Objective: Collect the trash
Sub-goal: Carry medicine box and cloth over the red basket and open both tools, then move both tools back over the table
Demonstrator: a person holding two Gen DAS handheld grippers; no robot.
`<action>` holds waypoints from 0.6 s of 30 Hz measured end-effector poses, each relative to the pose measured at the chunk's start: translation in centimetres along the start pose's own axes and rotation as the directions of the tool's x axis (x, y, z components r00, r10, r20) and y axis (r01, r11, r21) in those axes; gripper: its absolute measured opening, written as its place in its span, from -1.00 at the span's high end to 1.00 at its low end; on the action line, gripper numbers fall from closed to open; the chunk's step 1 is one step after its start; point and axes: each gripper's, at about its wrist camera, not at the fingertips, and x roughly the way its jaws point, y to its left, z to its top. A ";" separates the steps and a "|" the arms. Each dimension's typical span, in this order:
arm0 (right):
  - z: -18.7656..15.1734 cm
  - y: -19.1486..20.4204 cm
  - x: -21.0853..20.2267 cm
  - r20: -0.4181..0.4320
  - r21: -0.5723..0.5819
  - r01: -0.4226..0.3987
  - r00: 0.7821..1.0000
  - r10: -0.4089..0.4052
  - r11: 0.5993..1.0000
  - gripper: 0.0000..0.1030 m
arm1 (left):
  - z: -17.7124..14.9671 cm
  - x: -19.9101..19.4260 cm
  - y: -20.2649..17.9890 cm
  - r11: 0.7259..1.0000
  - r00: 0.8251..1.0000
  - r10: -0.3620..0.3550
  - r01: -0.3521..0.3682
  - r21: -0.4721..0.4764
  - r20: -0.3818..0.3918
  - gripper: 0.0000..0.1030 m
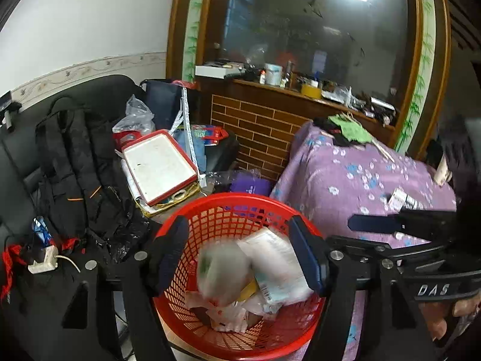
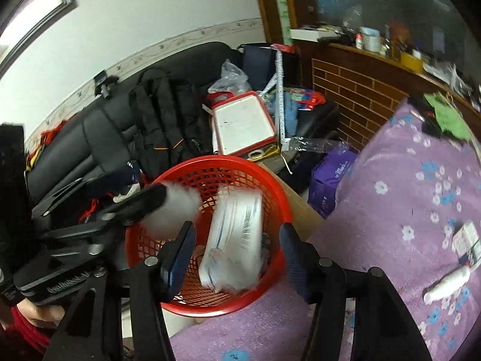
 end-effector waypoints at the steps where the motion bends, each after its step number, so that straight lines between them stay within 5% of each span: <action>1: -0.2 -0.6 -0.4 0.006 0.017 -0.017 1.000 0.017 1.000 -0.21 | 0.1 -0.2 -0.1 1.000 1.000 -0.010 0.010 0.003 0.004 -0.31; 10: -3.1 -9.9 -7.8 0.061 0.127 0.145 0.986 -0.153 0.981 -0.22 | 0.7 -0.2 -8.1 0.980 0.990 -0.139 0.140 0.138 -0.013 -0.32; 18: -8.4 -18.6 -15.5 0.055 0.279 0.253 0.959 -0.278 0.926 -0.25 | -1.1 1.2 -18.6 0.906 0.945 -0.296 0.323 0.274 -0.136 -0.32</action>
